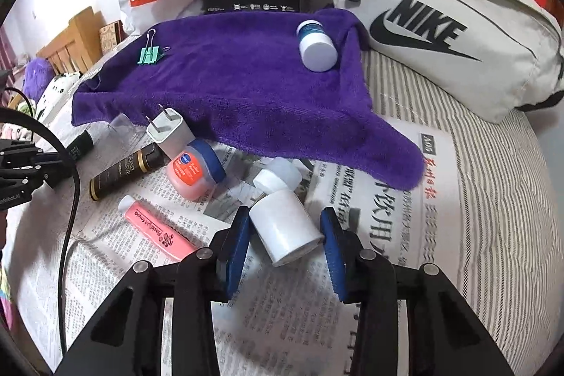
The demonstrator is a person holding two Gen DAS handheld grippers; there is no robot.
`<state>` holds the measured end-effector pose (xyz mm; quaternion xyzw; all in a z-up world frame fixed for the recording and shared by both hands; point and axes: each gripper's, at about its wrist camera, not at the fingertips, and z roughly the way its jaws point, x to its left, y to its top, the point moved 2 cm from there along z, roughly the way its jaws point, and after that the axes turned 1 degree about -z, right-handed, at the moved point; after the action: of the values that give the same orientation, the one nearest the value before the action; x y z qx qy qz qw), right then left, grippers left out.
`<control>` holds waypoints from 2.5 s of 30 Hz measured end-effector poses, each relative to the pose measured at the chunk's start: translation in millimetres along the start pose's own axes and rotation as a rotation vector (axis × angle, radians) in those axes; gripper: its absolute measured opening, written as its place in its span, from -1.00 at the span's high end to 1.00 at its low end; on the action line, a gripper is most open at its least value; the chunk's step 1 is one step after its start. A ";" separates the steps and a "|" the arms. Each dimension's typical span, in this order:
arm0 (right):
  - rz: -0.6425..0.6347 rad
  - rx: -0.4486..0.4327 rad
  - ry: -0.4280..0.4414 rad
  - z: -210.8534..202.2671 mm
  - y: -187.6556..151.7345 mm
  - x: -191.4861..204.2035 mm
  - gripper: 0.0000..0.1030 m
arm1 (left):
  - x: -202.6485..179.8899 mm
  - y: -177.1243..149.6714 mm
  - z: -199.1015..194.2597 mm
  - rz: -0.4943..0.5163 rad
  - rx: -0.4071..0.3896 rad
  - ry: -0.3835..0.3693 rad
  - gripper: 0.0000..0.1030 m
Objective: Organize rigid objects
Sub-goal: 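Carry the black case with the left tool while the right tool carries the white cylinder toward the towel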
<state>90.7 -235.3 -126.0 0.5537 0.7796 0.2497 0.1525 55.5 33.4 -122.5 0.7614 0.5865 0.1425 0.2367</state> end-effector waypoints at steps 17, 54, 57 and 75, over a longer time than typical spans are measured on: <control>0.061 -0.038 -0.019 -6.8 -17.9 -4.7 0.20 | 0.3 7.0 6.1 -0.005 -0.020 0.021 0.76; 0.075 -0.060 0.076 -26.7 35.4 -5.4 0.22 | 18.7 51.1 -22.2 -0.033 -0.085 0.005 0.77; 0.069 -0.065 0.075 -25.4 43.5 -4.4 0.22 | 22.9 57.5 -22.9 -0.037 -0.093 0.009 0.77; 0.039 -0.077 0.069 0.0 93.9 -14.7 0.22 | 43.1 93.9 -9.1 -0.071 -0.095 0.030 0.76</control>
<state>169.6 -224.5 -74.1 0.5535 0.7634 0.3013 0.1417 140.3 57.8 -67.9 0.7258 0.6091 0.1731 0.2688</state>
